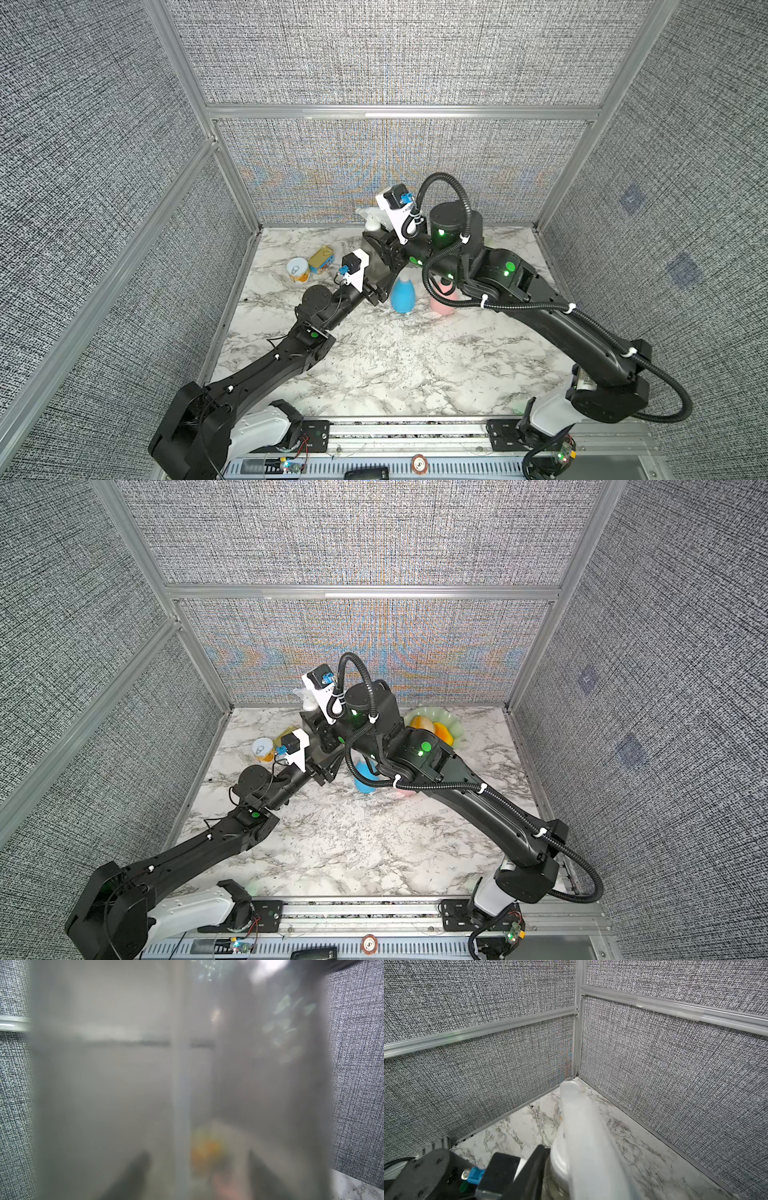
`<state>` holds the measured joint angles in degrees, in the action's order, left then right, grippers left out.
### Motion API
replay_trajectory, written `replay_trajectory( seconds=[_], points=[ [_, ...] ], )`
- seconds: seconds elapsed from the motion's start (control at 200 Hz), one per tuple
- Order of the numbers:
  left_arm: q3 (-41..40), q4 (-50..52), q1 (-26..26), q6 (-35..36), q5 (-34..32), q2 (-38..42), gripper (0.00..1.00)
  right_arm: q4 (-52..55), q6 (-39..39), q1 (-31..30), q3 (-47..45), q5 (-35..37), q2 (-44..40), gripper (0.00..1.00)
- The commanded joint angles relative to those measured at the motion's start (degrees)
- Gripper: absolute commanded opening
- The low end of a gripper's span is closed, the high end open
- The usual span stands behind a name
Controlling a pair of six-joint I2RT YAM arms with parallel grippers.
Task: Attach spray nozzles to spray bottles
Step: Screw the spray nozzle on the spray bottle.
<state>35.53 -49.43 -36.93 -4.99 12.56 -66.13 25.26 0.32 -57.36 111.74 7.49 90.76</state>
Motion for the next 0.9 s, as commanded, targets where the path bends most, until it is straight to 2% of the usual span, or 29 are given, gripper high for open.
replay_trajectory(
  seconds=[0.0, 0.11, 0.365, 0.425, 0.545, 0.63, 0.725, 0.895],
  points=[
    [0.40, -1.20, -0.03, -0.28, 0.50, 0.13, 0.61, -2.40, 0.97, -0.12, -0.12, -1.25, -0.02, 0.34],
    [0.52, -1.02, 0.01, -0.16, 0.42, 0.20, 0.61, -2.40, 1.28, -0.13, -0.71, -1.71, 0.38, 0.26],
    [0.88, 0.02, 0.01, 0.42, -0.34, 0.17, 0.61, -5.30, 5.16, -0.68, -4.60, -0.23, 0.34, 0.18],
    [0.95, 0.38, 0.01, 0.80, -0.89, 0.21, 0.60, -6.47, 6.47, -1.72, -5.64, 4.11, 0.51, 0.16],
    [1.06, 0.82, 0.01, 1.22, -2.75, 0.05, 0.59, -8.90, 10.01, -5.64, -6.93, 20.62, 1.96, 0.11],
    [0.90, 0.69, 0.01, 1.49, -4.11, -0.11, 0.58, -14.45, 10.77, -8.94, -9.44, 31.99, 3.14, 0.08],
    [0.69, 0.58, 0.01, 1.76, -5.61, -0.06, 0.58, -21.24, 9.77, -11.86, -11.10, 40.67, 5.71, 0.06],
    [0.24, 0.34, 0.01, 2.59, -8.08, 0.16, 0.58, -27.26, 7.31, -13.95, -7.97, 45.38, 11.27, 0.06]
  ],
)
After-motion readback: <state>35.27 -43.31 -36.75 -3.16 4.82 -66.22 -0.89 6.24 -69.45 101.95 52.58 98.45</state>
